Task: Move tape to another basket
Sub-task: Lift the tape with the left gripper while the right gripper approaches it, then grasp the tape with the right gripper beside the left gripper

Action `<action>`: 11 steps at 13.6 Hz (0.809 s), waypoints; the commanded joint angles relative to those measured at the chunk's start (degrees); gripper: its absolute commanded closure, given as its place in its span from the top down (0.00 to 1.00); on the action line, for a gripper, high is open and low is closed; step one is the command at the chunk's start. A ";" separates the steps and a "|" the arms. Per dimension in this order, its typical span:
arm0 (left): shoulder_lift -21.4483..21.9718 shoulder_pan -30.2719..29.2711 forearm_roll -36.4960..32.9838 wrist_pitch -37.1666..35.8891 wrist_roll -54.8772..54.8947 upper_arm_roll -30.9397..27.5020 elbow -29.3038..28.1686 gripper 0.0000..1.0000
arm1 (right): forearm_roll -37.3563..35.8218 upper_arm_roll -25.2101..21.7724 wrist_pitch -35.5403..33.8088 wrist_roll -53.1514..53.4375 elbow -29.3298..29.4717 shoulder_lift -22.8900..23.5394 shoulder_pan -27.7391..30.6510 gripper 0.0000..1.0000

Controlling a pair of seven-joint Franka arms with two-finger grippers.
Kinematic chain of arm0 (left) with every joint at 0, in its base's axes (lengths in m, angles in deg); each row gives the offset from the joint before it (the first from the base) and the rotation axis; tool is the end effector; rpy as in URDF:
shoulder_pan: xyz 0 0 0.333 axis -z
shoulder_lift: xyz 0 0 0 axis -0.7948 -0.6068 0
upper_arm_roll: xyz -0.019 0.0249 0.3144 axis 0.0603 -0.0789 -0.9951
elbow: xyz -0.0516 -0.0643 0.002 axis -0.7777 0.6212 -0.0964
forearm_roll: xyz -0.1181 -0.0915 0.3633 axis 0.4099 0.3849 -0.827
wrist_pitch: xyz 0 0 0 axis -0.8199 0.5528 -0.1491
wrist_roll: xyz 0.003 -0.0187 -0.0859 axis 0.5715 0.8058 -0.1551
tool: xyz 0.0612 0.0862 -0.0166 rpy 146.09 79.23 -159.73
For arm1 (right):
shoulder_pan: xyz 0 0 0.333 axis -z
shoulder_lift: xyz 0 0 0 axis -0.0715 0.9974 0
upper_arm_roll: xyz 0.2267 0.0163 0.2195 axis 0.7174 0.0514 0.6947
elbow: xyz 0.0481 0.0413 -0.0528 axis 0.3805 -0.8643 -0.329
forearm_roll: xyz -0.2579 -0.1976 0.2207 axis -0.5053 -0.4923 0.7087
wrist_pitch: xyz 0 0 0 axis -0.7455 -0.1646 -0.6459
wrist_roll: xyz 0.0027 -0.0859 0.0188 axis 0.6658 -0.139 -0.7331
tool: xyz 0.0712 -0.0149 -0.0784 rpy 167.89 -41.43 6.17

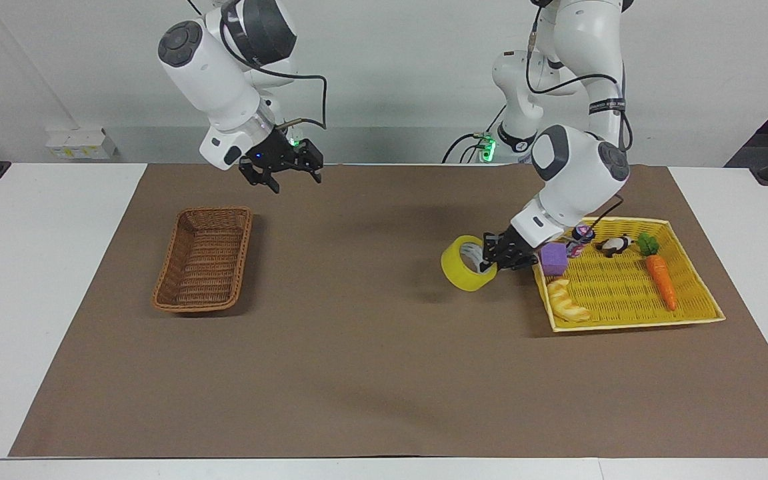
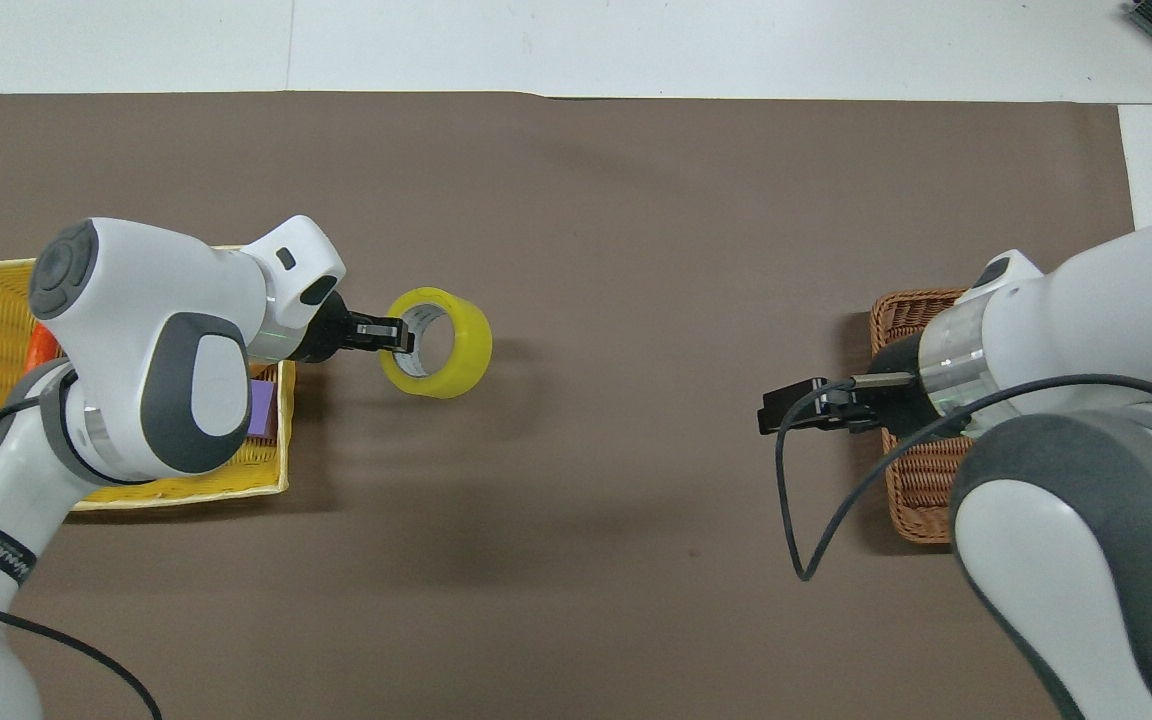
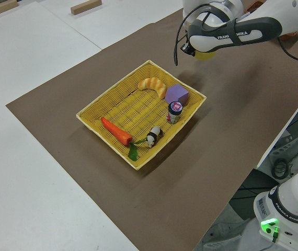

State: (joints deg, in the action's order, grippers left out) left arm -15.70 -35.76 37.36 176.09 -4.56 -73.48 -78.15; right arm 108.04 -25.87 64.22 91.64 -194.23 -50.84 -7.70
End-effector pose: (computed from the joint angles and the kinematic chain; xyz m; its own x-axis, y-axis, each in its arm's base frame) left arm 0.5626 -0.2140 0.3927 0.9829 -0.1629 0.0860 -0.1841 -0.8794 0.4391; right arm 0.5100 0.1527 0.5268 0.9930 0.0416 -0.1101 0.0004 -0.9364 -0.3509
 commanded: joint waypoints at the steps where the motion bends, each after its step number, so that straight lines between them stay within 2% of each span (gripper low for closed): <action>1: 1.56 6.04 3.65 4.16 -1.04 -0.98 -1.62 0.00 | 7.66 -0.12 6.16 0.32 -5.68 -1.05 -1.64 1.00; 3: 1.82 9.83 3.91 6.46 -1.39 -0.98 -2.32 0.00 | 10.04 -0.03 11.70 1.63 -8.59 -0.87 -4.27 1.00; 6: 3.66 12.56 11.89 9.53 -2.53 -0.98 -5.21 0.00 | 15.93 -0.12 19.26 6.38 -12.98 -0.61 -7.10 1.00; 8: 4.89 14.40 15.50 12.17 -2.53 -0.98 -7.24 0.00 | 21.71 -0.12 20.95 5.60 -13.87 0.53 -6.92 1.00; 11: 5.60 16.25 18.76 14.55 -2.62 -0.98 -8.65 0.00 | 26.56 -0.12 21.74 4.11 -13.87 1.84 -6.66 1.00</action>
State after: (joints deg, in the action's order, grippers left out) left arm -12.88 -21.56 53.59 188.39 -6.85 -73.52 -84.07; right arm 130.97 -26.27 84.59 97.35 -207.52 -49.62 -14.91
